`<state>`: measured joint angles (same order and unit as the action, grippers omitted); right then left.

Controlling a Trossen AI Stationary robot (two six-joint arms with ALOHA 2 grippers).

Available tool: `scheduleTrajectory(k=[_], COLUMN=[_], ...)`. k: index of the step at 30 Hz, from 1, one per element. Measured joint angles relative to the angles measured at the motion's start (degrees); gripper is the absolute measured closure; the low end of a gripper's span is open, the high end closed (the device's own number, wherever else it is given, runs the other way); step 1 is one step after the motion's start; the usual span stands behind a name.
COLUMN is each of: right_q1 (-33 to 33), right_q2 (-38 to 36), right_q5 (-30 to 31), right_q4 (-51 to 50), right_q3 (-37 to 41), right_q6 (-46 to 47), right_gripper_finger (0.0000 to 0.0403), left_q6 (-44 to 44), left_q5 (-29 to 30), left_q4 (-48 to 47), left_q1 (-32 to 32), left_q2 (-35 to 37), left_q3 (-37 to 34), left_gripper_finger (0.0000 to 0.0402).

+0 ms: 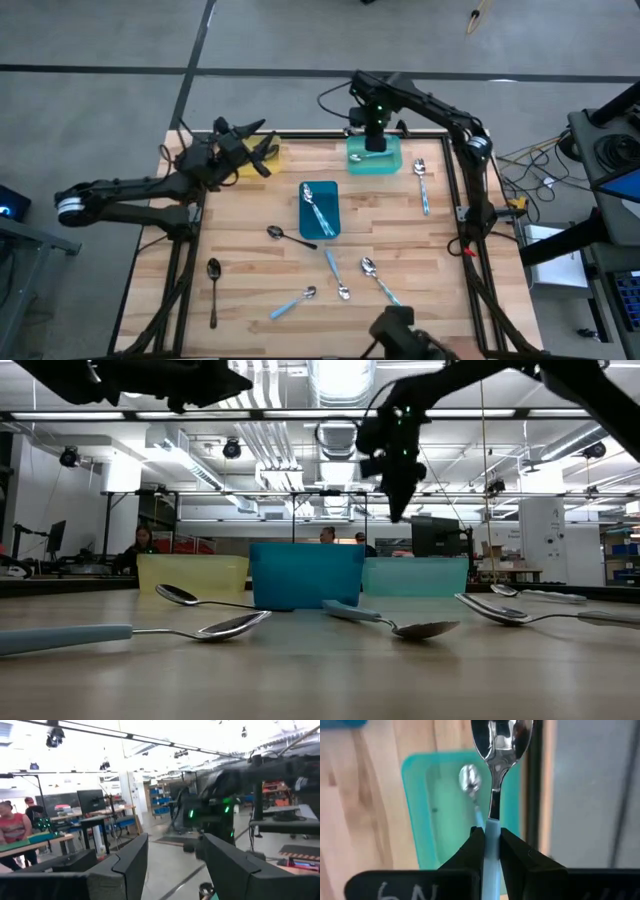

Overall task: Sort silverware by color (type)
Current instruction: Put the light blue spoon into the light blue bin

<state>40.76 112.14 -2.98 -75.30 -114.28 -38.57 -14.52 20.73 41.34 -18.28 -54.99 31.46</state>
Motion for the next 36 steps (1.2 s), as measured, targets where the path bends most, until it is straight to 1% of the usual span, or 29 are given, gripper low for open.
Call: scheduleTrajectory(k=[4, 10, 14, 17, 20, 25, 30, 36], right_q1=[2.2, 3.7, 3.6, 3.7, 3.8, 3.9, 3.9, 3.9], right_q2=[3.3, 7.0, 8.2, 8.9, 9.5, 11.1, 12.1, 12.0], right_q5=[-2.5, -2.8, -3.0, -3.0, -3.0, -2.8, 0.4, 0.5], right_q4=[-1.4, -2.1, -2.0, -1.9, -1.3, -0.7, -0.7, -0.3], right_q3=[0.0, 0.3, 0.4, 0.5, 0.5, 0.7, 1.2, 1.3], right_q6=[-1.8, -10.7, -13.8, -13.3, -10.6, -7.4, -6.4, -4.9], right_gripper_finger=[0.0373, 0.0373, 0.0373, 0.0374, 0.0374, 0.0374, 0.0374, 0.0374], left_q6=[-0.7, -1.4, -2.5, -3.9, -4.9, -5.2, -5.6, -5.8], left_q5=[1.4, 1.5, 2.2, 4.3, 5.9, 5.9, 5.9, 5.9], left_q4=[-1.1, -2.0, -2.2, -2.2, -2.4, -3.0, -3.4, -3.5], left_q1=[0.0, 0.0, 0.0, 0.0, 0.0, -0.1, -0.1, -0.1], left_q2=[2.5, 3.7, 3.7, 3.7, 3.8, 3.7, 3.7, 3.7], left_q3=[-0.5, -0.5, -0.5, -0.5, -0.5, -0.5, -0.5, -0.5], left_gripper_finger=[0.0231, 0.0231, 0.0231, 0.0231, 0.0231, 0.0231, 0.0231, 0.0231])
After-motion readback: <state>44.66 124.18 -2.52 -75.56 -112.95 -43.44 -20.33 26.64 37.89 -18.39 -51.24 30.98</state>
